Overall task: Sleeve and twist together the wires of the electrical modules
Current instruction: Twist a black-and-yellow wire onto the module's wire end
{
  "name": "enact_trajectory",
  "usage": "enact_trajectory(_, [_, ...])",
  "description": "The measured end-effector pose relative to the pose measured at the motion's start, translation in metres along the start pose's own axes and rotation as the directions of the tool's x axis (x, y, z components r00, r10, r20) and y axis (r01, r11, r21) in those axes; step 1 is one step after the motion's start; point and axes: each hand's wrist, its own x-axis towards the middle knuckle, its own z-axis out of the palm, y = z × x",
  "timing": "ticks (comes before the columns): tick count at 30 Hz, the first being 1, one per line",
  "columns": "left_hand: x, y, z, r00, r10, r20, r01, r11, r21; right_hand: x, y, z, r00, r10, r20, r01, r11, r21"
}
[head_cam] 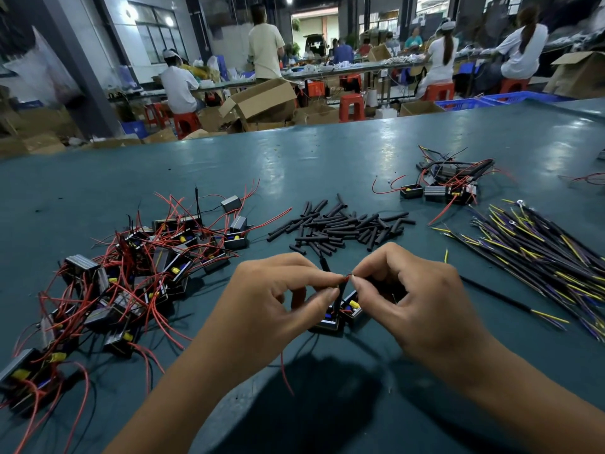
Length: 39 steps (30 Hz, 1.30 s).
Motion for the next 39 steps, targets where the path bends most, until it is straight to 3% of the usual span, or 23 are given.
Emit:
enact_trajectory(6, [0.002, -0.014, 0.006, 0.971, 0.229, -0.075, -0.220, 0.969, 0.109, 0.000, 0.000, -0.002, 0.999, -0.021, 0.039, 0.020, 1.000, 0.007])
enact_trajectory(11, [0.004, -0.020, 0.011, 0.951, 0.261, -0.165, -0.234, 0.958, 0.166, 0.001, -0.002, -0.003, 0.995, -0.058, 0.081, 0.057, 0.998, 0.009])
enact_trajectory(17, [0.005, -0.019, 0.013, 0.950, 0.283, -0.130, -0.258, 0.949, 0.180, 0.000, -0.004, -0.005, 0.991, -0.084, 0.102, 0.089, 0.995, -0.043])
enact_trajectory(20, [0.004, -0.013, 0.013, 0.985, 0.155, -0.070, -0.149, 0.985, 0.089, 0.001, -0.005, -0.005, 0.987, -0.123, 0.105, 0.133, 0.986, -0.095])
enact_trajectory(22, [0.003, -0.008, 0.015, 0.994, -0.106, -0.005, 0.105, 0.985, -0.134, 0.001, -0.005, -0.005, 0.982, -0.152, 0.109, 0.164, 0.980, -0.115])
enact_trajectory(23, [0.002, -0.005, 0.016, 0.966, -0.256, 0.047, 0.258, 0.921, -0.291, 0.001, -0.006, -0.004, 0.981, -0.159, 0.111, 0.171, 0.979, -0.113])
enact_trajectory(25, [0.003, -0.001, 0.018, 0.849, -0.482, 0.219, 0.512, 0.646, -0.567, 0.000, -0.006, -0.003, 0.980, -0.163, 0.113, 0.175, 0.980, -0.097])
enact_trajectory(27, [0.004, 0.001, 0.019, 0.739, -0.542, 0.400, 0.646, 0.403, -0.648, -0.001, -0.006, -0.001, 0.981, -0.159, 0.111, 0.168, 0.983, -0.078])
enact_trajectory(28, [0.004, 0.001, 0.019, 0.718, -0.542, 0.437, 0.668, 0.359, -0.652, -0.001, -0.006, -0.001, 0.983, -0.151, 0.109, 0.158, 0.985, -0.064])
enact_trajectory(29, [0.004, 0.001, 0.019, 0.724, -0.544, 0.424, 0.661, 0.373, -0.651, -0.001, -0.005, -0.001, 0.984, -0.140, 0.107, 0.146, 0.988, -0.048])
enact_trajectory(30, [0.003, 0.001, 0.018, 0.761, -0.542, 0.356, 0.621, 0.454, -0.639, -0.001, -0.004, -0.001, 0.987, -0.126, 0.103, 0.130, 0.991, -0.034])
enact_trajectory(31, [0.003, 0.000, 0.016, 0.825, -0.514, 0.234, 0.542, 0.605, -0.584, 0.000, -0.003, -0.001, 0.989, -0.107, 0.098, 0.109, 0.994, -0.020])
enact_trajectory(33, [0.002, -0.004, 0.012, 0.959, -0.282, -0.022, 0.264, 0.922, -0.284, 0.001, 0.000, -0.002, 0.993, -0.070, 0.090, 0.070, 0.998, 0.004])
enact_trajectory(34, [0.003, -0.005, 0.010, 0.989, -0.126, -0.075, 0.116, 0.985, -0.131, 0.001, 0.000, -0.003, 0.994, -0.062, 0.089, 0.061, 0.998, 0.012])
enact_trajectory(36, [0.004, -0.008, 0.007, 0.991, 0.091, -0.096, -0.086, 0.995, 0.058, 0.001, 0.001, -0.004, 0.994, -0.060, 0.093, 0.059, 0.998, 0.016])
enact_trajectory(39, [0.004, -0.012, 0.010, 0.977, 0.193, -0.095, -0.177, 0.971, 0.159, 0.001, 0.001, -0.005, 0.993, -0.067, 0.102, 0.066, 0.998, 0.016])
